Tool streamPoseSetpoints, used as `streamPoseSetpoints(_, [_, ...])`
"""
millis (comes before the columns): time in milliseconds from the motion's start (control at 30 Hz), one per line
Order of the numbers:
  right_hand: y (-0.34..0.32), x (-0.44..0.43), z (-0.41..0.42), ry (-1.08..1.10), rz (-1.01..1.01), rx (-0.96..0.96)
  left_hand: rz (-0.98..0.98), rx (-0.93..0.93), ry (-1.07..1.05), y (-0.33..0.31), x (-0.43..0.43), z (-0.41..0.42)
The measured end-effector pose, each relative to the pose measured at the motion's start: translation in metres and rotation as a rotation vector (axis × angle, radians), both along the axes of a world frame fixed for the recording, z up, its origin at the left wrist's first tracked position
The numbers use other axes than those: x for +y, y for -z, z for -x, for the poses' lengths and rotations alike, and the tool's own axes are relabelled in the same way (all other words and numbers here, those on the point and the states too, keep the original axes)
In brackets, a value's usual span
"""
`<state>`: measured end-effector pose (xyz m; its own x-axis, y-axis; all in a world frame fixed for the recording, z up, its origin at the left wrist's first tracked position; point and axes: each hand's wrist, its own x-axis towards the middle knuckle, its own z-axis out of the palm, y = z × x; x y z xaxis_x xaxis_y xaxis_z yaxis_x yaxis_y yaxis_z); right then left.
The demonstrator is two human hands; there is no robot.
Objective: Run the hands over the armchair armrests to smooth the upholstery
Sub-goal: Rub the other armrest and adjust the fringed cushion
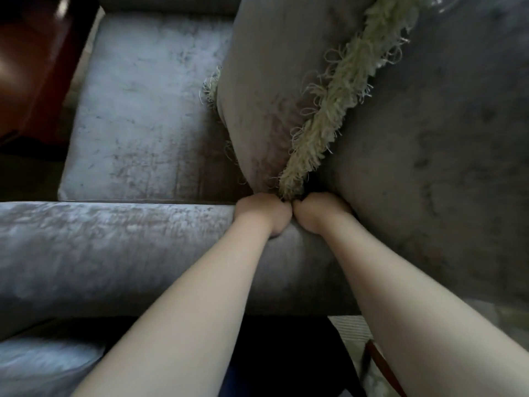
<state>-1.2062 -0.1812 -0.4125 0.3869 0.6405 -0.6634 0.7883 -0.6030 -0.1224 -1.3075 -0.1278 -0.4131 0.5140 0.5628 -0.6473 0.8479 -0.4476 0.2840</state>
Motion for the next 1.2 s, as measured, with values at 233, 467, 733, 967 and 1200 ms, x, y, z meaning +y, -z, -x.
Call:
streamPoseSetpoints(233, [-0.001,-0.016,0.011,-0.068,-0.02,0.019,-0.021,-0.021,0.079,0.003,-0.011,0.016])
streamPoseSetpoints(467, [-0.002,-0.04,0.025,-0.04,-0.19,-0.037,-0.065,0.04,0.193,0.007,-0.024,0.02])
streamPoseSetpoints(733, [0.001,-0.033,0.027,-0.017,-0.181,-0.061,-0.098,-0.001,0.114,0.005,-0.023,0.02])
streamPoseSetpoints(967, [-0.005,-0.037,0.033,0.051,-0.058,-0.019,-0.026,-0.002,0.16,0.004,-0.028,0.03])
streamPoseSetpoints(1200, [-0.007,-0.06,0.047,-0.049,0.032,0.035,-0.031,0.024,0.257,-0.002,-0.045,0.051])
